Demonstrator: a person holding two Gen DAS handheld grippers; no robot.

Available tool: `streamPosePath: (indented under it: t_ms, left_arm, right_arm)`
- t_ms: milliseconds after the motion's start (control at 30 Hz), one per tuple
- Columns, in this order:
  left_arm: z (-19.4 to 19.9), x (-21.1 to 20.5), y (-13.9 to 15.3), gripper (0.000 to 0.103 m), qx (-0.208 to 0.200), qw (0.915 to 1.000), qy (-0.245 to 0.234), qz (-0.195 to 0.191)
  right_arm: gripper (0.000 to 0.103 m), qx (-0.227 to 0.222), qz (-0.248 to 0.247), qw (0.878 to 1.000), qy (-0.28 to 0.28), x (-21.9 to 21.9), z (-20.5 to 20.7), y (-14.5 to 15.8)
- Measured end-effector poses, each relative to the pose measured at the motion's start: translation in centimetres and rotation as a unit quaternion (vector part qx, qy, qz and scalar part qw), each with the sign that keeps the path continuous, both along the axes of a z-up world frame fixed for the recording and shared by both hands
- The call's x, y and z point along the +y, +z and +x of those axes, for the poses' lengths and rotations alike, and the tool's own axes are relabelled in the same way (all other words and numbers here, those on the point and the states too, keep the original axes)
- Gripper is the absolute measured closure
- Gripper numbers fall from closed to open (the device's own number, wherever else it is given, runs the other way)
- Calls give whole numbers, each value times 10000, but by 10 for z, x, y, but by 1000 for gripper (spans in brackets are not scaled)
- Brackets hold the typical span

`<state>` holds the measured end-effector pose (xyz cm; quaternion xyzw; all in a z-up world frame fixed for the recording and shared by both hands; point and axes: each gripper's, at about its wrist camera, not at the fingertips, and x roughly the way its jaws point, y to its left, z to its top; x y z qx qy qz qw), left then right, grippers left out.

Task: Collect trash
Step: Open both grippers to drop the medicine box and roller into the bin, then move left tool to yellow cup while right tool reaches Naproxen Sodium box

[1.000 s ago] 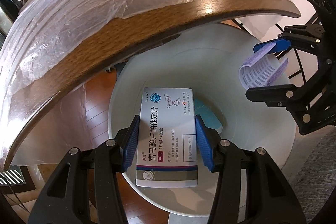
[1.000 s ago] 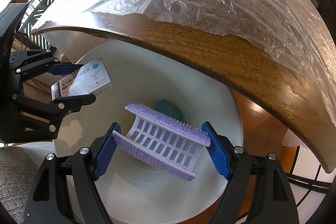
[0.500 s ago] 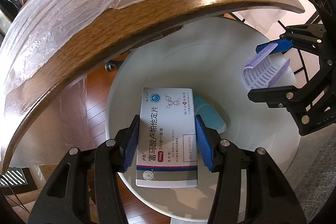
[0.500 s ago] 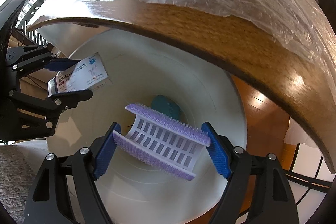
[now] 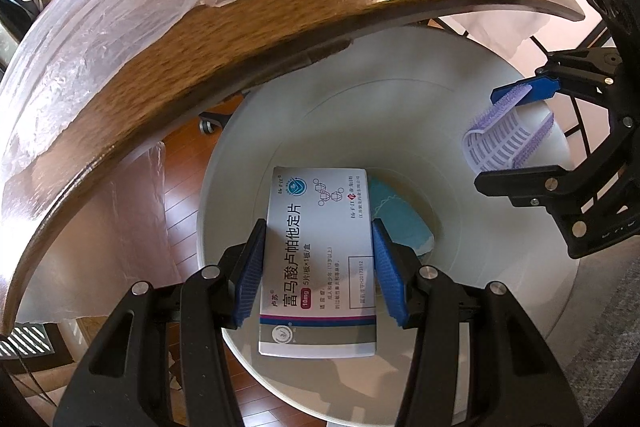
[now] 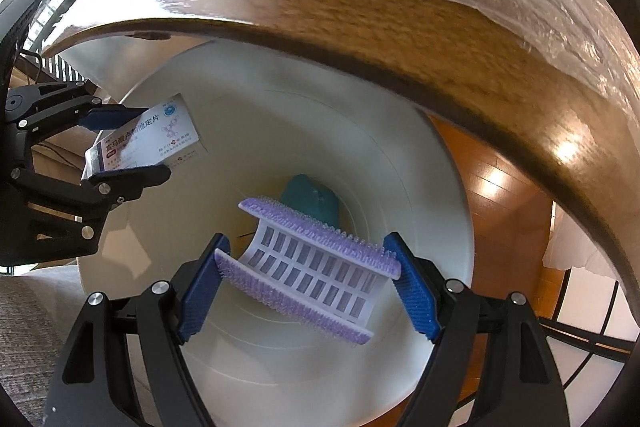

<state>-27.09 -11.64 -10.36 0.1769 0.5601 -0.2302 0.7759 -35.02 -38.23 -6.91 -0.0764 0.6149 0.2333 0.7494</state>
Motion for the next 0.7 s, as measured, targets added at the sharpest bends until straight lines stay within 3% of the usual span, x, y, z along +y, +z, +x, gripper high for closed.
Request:
streamPosePath:
  t_ms: [267,367,467,600,700]
  left_arm:
    - [3,-2,-9,51,-46,10000,-16,26]
    - [1,-4,-11,27,-105,9999,-28,32]
    - [-1,-4,-8,27,-109,9999,-75,-5]
    - [-12,0,13,27,-209,9996,-174,-62]
    - [-18,6,46,25,-398,9980,-283,-397]
  right_arm:
    - [25,27,-33,10000,-8,0,0,-2]
    - [18,34,-67,10000,-62,-1,1,0]
    - [15,-26,-36,10000,-25,-4,-2,10]
    - [15,-342,-58,9993,111,-11,-10,45]
    - [9,-880,258,9956,212,-18,-11,97]
